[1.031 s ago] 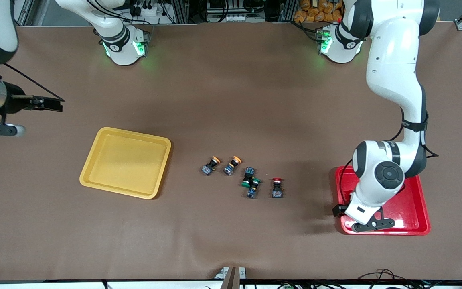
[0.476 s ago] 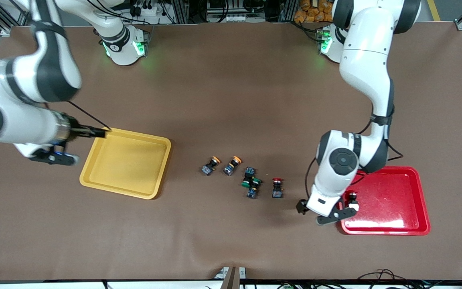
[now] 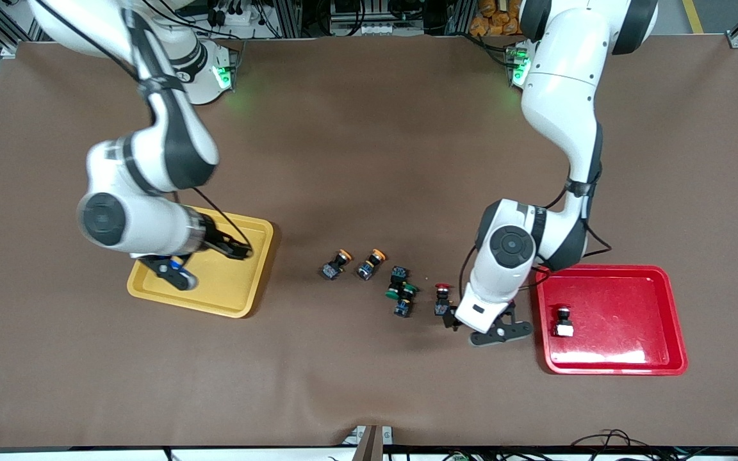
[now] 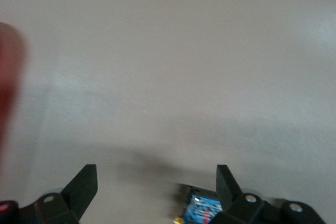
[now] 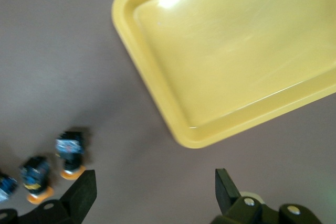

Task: Place red and yellow buttons in trays
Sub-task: 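Grasp the second red button with the left gripper while the right gripper reaches out, then lower the right gripper onto an orange button and grasp it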

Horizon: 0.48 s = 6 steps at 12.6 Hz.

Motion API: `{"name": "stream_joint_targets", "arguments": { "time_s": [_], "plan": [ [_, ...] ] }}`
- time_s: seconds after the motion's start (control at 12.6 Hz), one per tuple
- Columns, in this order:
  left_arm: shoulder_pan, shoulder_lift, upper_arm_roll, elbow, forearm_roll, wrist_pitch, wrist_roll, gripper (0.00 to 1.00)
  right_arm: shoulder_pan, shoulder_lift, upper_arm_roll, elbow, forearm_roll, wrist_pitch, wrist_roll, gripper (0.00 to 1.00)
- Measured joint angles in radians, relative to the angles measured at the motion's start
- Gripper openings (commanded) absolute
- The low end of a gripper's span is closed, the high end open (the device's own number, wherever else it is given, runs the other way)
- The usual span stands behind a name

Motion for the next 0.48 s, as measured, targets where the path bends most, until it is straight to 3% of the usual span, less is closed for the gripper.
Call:
{"name": "stream_joint_targets", "arguments": {
  "time_s": [0.48],
  "plan": [
    [-0.027,0.049,-0.019,-0.001,0.000,0.049,-0.007,1.00,0.046,0.156,0.102,0.002,0.050,0.358,0.233,1.00]
  ]
}}
